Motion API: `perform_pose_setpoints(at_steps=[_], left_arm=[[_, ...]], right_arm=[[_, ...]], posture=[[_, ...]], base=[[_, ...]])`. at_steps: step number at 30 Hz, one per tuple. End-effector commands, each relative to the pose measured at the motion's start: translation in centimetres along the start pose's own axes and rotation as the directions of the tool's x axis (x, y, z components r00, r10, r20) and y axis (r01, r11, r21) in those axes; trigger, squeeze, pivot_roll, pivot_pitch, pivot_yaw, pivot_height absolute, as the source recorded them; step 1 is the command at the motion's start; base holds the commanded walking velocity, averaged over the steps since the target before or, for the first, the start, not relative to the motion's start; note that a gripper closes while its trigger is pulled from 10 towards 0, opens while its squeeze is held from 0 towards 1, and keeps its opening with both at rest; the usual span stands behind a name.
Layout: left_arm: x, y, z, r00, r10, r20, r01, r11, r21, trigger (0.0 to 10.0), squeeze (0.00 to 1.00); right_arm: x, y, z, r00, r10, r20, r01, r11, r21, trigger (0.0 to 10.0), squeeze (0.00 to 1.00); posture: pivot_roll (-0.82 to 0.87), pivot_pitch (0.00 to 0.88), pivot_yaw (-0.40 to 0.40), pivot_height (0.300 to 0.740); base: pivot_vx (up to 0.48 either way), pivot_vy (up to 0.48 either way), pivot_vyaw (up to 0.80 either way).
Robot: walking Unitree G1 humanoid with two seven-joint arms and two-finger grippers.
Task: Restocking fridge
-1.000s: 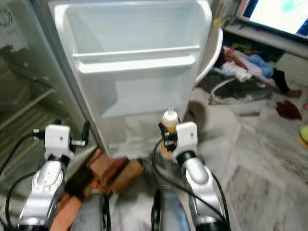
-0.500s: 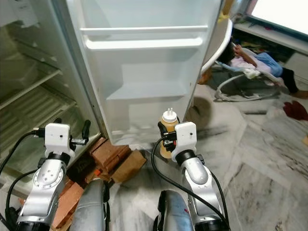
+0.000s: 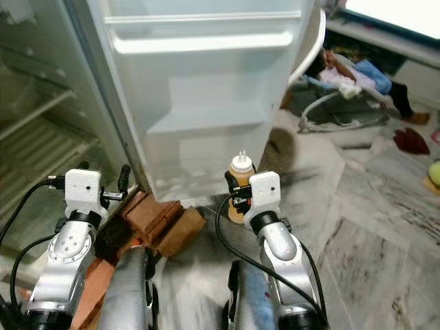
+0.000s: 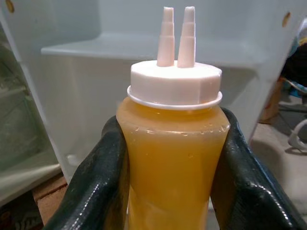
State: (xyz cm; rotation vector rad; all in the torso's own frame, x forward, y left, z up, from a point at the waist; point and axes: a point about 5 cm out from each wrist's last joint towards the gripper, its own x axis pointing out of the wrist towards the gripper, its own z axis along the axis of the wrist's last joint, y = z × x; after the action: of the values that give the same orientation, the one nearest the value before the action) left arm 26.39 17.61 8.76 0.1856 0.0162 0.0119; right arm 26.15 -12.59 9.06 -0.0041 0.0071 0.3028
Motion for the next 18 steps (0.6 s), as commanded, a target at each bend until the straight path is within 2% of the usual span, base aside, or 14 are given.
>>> perform_pose_setpoints(at_steps=[1, 13, 18], left_arm=[[-0.32, -0.14, -0.61, 1.000, -0.009, -0.028, 0.009, 1.000, 0.003, 10.0, 0.00], [-0.29, -0.46, -0.44, 0.999, -0.037, -0.005, 0.037, 0.999, 0.002, 10.0, 0.00], [-0.23, -0.47, -0.41, 0.999, -0.036, -0.004, 0.036, 0.999, 0.001, 10.0, 0.00]], right_arm=[[-0.09, -0.28, 0.00, 1.000, -0.011, 0.002, 0.011, 1.000, -0.009, 10.0, 0.00], [0.05, -0.36, 0.08, 1.000, -0.018, 0.004, 0.018, 1.000, -0.024, 10.0, 0.00], [-0.04, -0.87, 0.01, 0.999, -0.032, 0.000, 0.032, 0.999, -0.030, 10.0, 0.00]], posture=[[0.00, 0.088, -0.037, 0.576], [-0.01, 0.087, -0.039, 0.576], [-0.01, 0.087, -0.039, 0.576]], base=[[0.000, 0.000, 0.00], [0.000, 0.000, 0.00], [0.000, 0.000, 0.00]])
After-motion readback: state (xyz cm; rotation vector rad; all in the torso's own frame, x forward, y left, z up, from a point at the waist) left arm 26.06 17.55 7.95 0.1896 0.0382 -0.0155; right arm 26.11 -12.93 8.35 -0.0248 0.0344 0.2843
